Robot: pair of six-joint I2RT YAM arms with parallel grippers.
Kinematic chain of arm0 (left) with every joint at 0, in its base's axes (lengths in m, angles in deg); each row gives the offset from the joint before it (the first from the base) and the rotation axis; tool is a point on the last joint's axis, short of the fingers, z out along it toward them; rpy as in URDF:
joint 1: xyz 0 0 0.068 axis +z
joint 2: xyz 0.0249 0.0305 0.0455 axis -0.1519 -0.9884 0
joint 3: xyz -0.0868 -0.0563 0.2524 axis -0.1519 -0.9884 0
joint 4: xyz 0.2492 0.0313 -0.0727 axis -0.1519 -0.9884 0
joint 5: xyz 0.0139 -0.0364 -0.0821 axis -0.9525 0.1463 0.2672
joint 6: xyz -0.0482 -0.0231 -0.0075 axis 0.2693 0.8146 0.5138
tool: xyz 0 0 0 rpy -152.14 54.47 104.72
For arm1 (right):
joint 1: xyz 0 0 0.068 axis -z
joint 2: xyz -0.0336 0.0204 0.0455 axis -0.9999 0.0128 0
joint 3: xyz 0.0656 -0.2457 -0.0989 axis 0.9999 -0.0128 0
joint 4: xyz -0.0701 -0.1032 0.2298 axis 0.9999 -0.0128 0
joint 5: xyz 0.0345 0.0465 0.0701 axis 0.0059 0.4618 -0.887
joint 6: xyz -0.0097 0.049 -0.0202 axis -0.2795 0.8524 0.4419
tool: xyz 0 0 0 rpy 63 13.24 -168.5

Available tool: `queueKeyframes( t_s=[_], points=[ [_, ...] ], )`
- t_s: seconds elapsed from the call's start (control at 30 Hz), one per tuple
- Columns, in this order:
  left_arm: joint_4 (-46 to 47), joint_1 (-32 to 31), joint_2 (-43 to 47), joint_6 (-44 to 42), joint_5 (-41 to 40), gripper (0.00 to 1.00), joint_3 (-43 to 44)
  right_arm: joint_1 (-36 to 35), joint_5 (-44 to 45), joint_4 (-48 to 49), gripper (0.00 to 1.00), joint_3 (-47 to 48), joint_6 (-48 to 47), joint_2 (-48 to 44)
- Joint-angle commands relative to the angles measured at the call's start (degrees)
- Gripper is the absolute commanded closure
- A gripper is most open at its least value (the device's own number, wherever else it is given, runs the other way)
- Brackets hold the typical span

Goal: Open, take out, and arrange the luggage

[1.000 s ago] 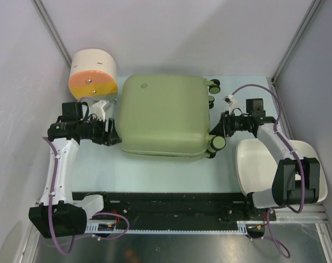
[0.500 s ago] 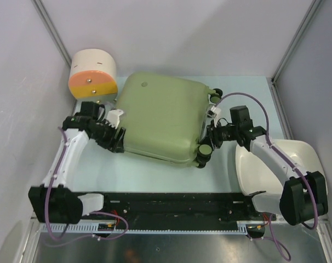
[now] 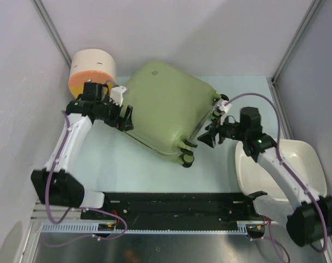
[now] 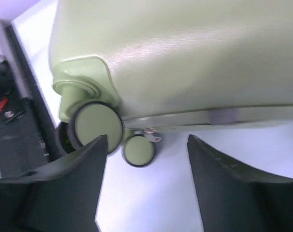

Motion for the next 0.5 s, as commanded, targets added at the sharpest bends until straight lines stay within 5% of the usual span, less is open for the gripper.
queueKeyframes(
  t_s=[0.0, 0.07, 0.13, 0.27, 0.47],
  points=[
    [4.2, -0.7, 13.0, -2.5, 5.5, 0.00, 0.1, 4.4, 5.7, 1.0, 0.21, -4.9, 0.0, -10.2],
    [5.4, -0.7, 17.6, -2.6, 6.5, 0.00, -1.0, 4.6, 8.8, 2.4, 0.10, -7.7, 0.1, -13.8],
    [6.2, -0.7, 19.9, -2.0, 10.4, 0.00, -1.8, 5.8, 3.4, 5.7, 0.10, -12.3, -2.8, -15.3],
    [7.6, -0.7, 22.3, 0.6, 19.5, 0.00, -1.5, 1.3, 5.4, 15.2, 0.20, -20.0, -4.2, -15.8],
    [8.9, -0.8, 21.2, 3.2, 23.3, 0.00, -1.0, -4.2, 10.0, 43.6, 0.31, -34.1, -2.1, -13.6]
  ],
)
